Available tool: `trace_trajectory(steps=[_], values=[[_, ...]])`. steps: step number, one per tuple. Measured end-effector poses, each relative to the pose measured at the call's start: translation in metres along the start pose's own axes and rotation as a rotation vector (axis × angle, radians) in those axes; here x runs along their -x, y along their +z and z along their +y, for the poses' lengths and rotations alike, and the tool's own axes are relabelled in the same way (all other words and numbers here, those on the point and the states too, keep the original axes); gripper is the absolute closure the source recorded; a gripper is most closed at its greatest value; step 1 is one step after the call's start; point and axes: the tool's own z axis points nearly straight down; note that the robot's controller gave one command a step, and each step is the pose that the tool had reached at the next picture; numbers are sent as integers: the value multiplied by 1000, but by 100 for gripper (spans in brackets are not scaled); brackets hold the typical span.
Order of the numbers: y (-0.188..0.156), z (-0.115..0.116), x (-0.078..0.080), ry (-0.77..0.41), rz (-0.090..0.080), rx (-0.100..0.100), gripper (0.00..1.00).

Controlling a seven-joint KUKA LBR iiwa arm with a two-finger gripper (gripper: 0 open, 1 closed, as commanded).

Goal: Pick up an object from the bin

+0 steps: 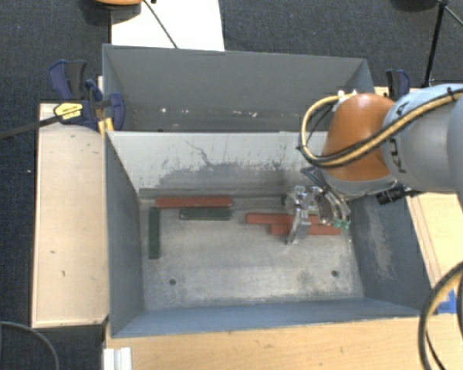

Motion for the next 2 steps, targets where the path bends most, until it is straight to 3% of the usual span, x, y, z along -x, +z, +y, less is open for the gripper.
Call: trace_trajectory(steps=[1,2], values=[[0,0,0,-1,0,0,100],[-176,-12,-22,7,-7,0,100]])
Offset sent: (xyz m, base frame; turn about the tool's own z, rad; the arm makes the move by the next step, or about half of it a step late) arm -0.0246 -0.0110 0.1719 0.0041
